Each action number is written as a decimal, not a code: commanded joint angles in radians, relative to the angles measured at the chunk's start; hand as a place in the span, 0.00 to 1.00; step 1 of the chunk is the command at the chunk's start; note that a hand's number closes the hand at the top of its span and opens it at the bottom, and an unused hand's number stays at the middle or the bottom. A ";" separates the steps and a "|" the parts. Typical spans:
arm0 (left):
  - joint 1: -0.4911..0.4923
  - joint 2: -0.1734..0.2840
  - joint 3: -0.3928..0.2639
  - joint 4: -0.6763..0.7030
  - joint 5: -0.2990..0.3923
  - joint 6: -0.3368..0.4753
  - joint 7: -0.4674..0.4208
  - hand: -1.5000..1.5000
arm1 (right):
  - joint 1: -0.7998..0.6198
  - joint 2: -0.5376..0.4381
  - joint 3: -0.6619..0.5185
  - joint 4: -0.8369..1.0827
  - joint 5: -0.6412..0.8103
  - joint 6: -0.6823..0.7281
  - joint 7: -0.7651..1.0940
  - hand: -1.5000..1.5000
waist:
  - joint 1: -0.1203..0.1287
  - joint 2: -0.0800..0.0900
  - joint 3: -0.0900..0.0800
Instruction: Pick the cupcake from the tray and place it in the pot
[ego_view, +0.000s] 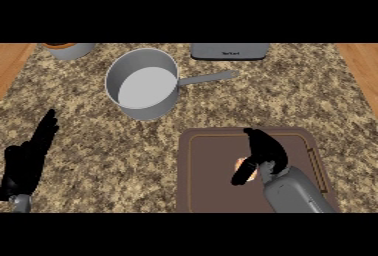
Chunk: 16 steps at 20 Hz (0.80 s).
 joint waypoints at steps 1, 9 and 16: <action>0.047 0.012 0.027 -0.054 0.002 -0.030 0.005 0.50 | 0.002 0.026 0.018 0.088 0.030 0.047 0.017 1.00 | 0.006 0.000 0.001; 0.032 -0.069 0.020 -0.040 -0.070 -0.017 0.008 0.50 | 0.019 0.080 0.006 0.033 0.106 0.052 0.033 1.00 | 0.002 -0.001 0.001; -0.076 -0.056 0.010 0.034 -0.062 -0.073 -0.005 0.50 | -0.204 0.193 0.343 0.031 0.135 0.158 -0.241 1.00 | 0.111 0.017 -0.001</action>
